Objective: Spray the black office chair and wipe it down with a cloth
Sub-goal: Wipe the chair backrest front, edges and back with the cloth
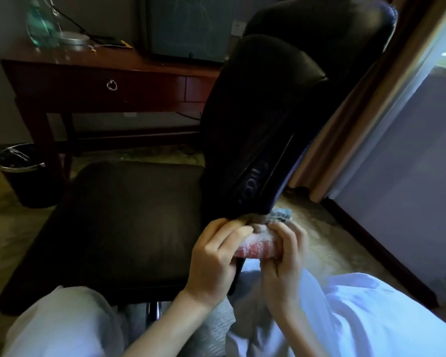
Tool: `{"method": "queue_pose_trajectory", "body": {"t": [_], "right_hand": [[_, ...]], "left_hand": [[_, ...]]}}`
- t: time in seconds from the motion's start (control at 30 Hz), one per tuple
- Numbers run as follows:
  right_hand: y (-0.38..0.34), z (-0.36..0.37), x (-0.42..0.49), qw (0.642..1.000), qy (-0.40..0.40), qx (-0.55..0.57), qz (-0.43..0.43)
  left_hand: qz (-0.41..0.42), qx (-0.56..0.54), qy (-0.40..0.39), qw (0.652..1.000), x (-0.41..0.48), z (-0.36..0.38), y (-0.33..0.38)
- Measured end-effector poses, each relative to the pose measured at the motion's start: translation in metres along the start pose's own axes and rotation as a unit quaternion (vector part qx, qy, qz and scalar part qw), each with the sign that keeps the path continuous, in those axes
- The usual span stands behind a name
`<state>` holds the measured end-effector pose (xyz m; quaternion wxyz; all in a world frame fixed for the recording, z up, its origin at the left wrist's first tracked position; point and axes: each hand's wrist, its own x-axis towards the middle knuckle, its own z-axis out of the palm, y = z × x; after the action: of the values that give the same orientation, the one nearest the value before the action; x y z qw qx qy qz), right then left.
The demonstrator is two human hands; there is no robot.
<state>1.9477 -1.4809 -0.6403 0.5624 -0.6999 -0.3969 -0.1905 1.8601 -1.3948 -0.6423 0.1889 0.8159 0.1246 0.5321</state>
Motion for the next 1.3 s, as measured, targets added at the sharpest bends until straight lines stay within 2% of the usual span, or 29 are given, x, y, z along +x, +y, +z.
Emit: {"method": "queue_pose_trajectory", "body": {"t": [0.1, 0.2, 0.3, 0.43, 0.6, 0.87, 1.0, 1.13, 1.3], "right_hand": [[-0.035, -0.015, 0.049, 0.994, 0.077, 0.0, -0.079], [-0.074, -0.039, 0.104, 0.981, 0.118, -0.04, -0.148], [-0.089, -0.051, 0.126, 0.976, 0.104, -0.081, -0.172], [-0.074, -0.049, 0.113, 0.974, 0.073, -0.104, -0.186], [-0.039, -0.034, 0.079, 0.983, 0.043, -0.102, -0.146], [0.032, -0.002, -0.013, 0.991, -0.126, -0.048, -0.007], [0.046, 0.003, -0.029, 0.985, -0.144, -0.097, 0.005], [0.039, -0.002, -0.025, 0.986, -0.138, -0.089, -0.018], [-0.009, -0.014, 0.026, 0.995, -0.027, -0.055, -0.081]], "left_hand": [[0.035, -0.019, 0.056, 0.998, 0.058, -0.016, 0.027], [0.077, -0.045, 0.073, 0.993, 0.119, -0.031, 0.047], [0.084, -0.046, 0.064, 0.993, 0.145, -0.037, 0.051], [0.071, -0.074, 0.048, 0.994, 0.127, -0.029, 0.042], [0.008, -0.065, 0.009, 0.998, 0.082, -0.013, 0.021], [-0.122, -0.004, -0.069, 0.99, -0.03, 0.022, -0.011], [-0.176, -0.012, -0.093, 0.98, -0.065, 0.041, -0.023], [-0.181, -0.027, -0.046, 0.982, -0.066, 0.04, -0.017], [-0.117, -0.065, 0.088, 0.987, -0.002, 0.025, 0.011]]}}
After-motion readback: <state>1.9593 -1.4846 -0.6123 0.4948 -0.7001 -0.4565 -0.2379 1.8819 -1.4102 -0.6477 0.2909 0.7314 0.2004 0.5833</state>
